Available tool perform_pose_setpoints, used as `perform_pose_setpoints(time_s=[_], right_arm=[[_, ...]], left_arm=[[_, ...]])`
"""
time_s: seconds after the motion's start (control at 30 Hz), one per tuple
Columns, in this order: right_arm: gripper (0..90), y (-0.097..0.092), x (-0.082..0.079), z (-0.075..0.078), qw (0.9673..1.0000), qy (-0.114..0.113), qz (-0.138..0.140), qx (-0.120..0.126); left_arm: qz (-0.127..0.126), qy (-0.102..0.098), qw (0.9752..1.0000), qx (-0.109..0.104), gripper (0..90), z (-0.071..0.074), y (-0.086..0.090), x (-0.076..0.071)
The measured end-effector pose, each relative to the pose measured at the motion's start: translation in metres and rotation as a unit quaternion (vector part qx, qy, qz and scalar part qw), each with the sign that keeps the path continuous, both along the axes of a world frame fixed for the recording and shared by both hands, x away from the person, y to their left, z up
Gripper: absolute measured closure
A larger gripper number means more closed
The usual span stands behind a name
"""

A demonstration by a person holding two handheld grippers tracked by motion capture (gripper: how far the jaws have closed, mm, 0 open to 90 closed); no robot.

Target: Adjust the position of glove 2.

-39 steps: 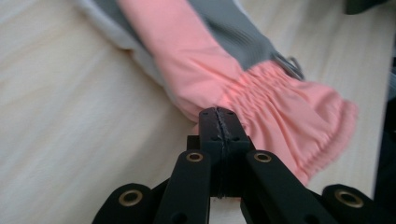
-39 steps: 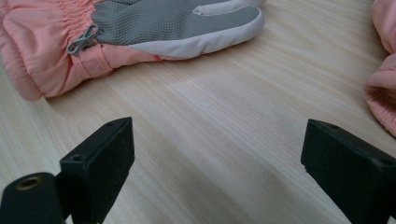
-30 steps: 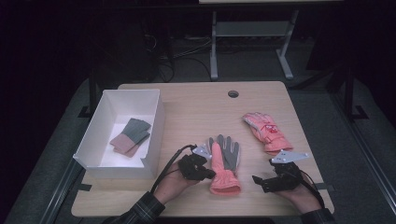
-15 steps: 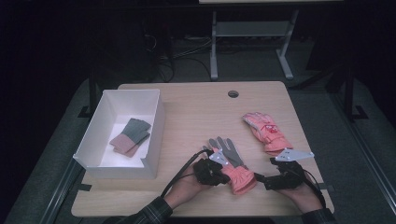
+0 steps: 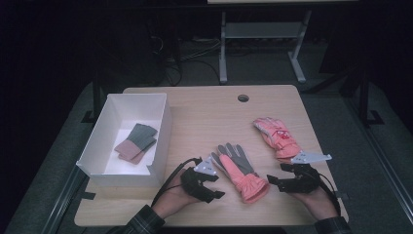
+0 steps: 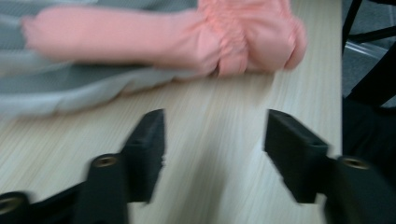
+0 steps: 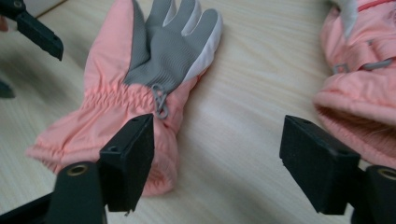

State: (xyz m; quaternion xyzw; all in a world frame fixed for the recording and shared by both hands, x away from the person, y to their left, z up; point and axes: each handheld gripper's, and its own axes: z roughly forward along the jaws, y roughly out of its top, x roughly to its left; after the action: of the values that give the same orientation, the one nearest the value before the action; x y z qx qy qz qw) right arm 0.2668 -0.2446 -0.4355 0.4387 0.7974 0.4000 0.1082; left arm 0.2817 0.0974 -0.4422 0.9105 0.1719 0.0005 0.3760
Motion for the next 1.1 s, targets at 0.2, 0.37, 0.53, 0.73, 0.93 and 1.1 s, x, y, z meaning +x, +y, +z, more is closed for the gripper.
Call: perform_pose_setpoints(time_s=[0.2, 0.37, 0.53, 0.73, 0.93, 1.1], right_arm=[[32.2, -0.002, 0.015, 0.008, 0.9999, -0.009, -0.001, -0.011], [33.3, -0.003, 0.032, 0.014, 0.9996, -0.018, -0.006, -0.021], [33.7, -0.01, 0.053, 0.017, 0.9995, -0.015, -0.012, -0.025], [38.6, -0.024, 0.081, 0.024, 0.999, -0.015, -0.038, -0.019], [41.2, -0.03, 0.108, 0.027, 0.9982, -0.005, -0.058, -0.016], [48.6, -0.035, 0.127, 0.017, 0.9969, 0.0, -0.077, -0.012]], left_arm=[[0.029, 0.0, 0.9996, -0.005, 17.4, -0.006, 0.023, 0.001], [0.057, 0.001, 0.9983, -0.014, 13.6, -0.009, 0.033, 0.007], [0.069, -0.003, 0.9976, -0.011, 13.0, -0.01, 0.035, 0.009], [0.066, 0.0, 0.9976, -0.019, 13.1, -0.013, 0.033, 0.009], [0.069, -0.004, 0.9973, -0.023, 13.3, -0.011, 0.032, 0.008], [0.073, -0.003, 0.997, -0.027, 13.7, -0.009, 0.034, 0.009]])
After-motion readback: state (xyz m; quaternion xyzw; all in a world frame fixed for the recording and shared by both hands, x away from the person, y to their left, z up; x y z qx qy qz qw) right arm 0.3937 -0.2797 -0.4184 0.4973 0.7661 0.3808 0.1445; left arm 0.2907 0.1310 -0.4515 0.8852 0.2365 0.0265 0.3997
